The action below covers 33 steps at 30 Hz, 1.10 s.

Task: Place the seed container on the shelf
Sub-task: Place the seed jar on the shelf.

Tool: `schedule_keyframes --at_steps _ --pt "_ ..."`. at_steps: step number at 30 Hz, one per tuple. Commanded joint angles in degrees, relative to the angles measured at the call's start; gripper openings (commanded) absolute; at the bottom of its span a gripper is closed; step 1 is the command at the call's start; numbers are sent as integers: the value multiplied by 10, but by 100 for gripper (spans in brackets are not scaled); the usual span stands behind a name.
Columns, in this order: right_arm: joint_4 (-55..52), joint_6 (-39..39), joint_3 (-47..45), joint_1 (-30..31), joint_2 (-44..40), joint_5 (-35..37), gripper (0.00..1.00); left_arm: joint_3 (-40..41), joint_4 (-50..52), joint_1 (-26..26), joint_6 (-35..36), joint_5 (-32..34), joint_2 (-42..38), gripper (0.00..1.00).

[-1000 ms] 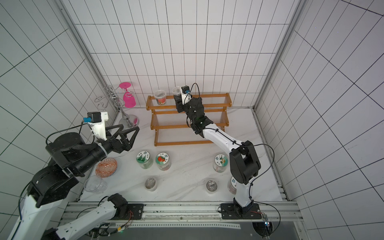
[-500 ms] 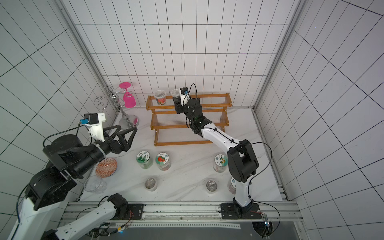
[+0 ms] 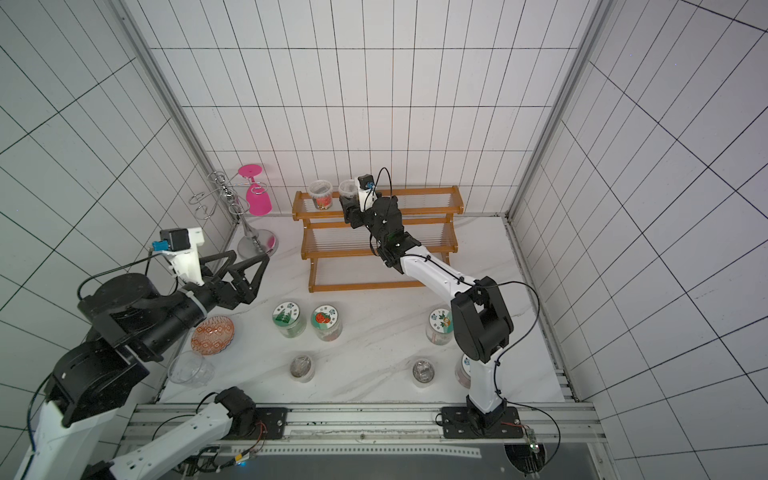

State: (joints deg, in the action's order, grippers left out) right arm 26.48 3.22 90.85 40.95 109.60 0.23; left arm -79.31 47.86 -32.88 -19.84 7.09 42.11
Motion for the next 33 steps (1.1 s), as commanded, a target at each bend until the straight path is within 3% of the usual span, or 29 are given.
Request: schedule_keyframes --at_steps 1,13,25,33 --pt "5 1 19 5 1 3 79 6 7 2 7 9 -4 99" --pt "-5 -22 -32 5 -62 17 87 13 3 2 1 3 -4 99" --pt "-25 -32 -75 4 -102 26 80 17 5 2 -1 2 -8 99" --pt "-82 -30 -132 4 -188 -8 80 24 20 2 3 -21 10 99"
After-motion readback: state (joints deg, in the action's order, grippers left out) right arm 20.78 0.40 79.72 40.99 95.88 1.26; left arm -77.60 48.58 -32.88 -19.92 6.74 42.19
